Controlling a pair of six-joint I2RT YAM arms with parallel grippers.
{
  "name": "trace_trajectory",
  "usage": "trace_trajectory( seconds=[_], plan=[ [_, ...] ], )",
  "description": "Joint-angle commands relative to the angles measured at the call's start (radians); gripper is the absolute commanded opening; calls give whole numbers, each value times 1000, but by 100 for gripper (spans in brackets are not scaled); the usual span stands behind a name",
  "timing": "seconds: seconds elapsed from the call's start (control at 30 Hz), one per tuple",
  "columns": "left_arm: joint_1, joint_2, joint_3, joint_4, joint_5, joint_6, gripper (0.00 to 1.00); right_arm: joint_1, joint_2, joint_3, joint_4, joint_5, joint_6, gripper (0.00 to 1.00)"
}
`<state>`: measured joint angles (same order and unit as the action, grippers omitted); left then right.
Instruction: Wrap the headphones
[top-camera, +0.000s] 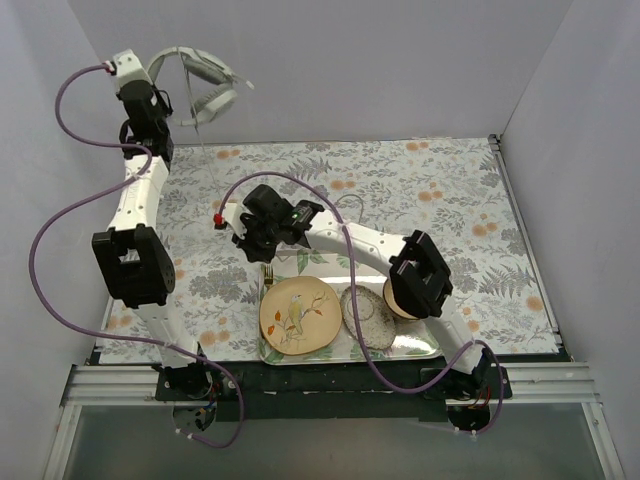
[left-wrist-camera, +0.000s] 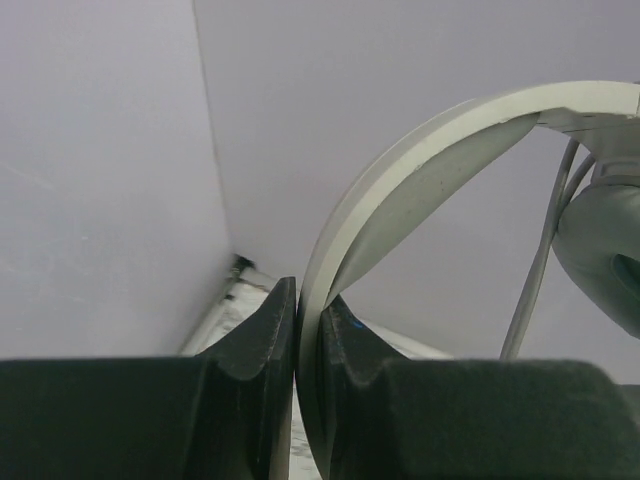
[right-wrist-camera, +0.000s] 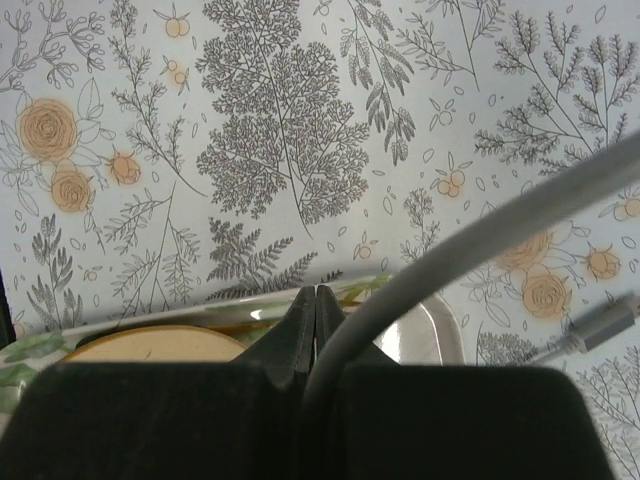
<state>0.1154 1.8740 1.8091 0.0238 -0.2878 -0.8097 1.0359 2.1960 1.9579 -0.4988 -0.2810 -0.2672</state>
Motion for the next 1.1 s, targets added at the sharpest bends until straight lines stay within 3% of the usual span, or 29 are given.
trace_trajectory(
  seconds=[0.0,0.07,0.13,0.27,0.4,0.63,0.87,1.07],
  plan=[
    [-71,-39,-163,500,-142,398,0,12,-130,102,-153,52,-47,1],
    [-101,-48,-287,652,-117,559,0,9,-174,107,-173,97,-61,1],
    [-132,-61,-348,688,-79,610,0,-5,-220,107,-181,186,-72,1],
    [-141,-79,-347,355,151,548,0,-88,-280,114,-195,311,-55,1],
    [-180,-136,-479,327,225,628,0,-194,-294,218,-248,402,-37,1],
    [-273,-274,-651,196,390,774,0,-397,-320,242,-187,427,-81,1],
    [-339,-368,-553,-146,582,623,0,-542,-315,205,-84,378,-89,1],
    [-339,-392,-423,-393,758,498,0,-662,-334,116,-1,183,20,1]
  ],
)
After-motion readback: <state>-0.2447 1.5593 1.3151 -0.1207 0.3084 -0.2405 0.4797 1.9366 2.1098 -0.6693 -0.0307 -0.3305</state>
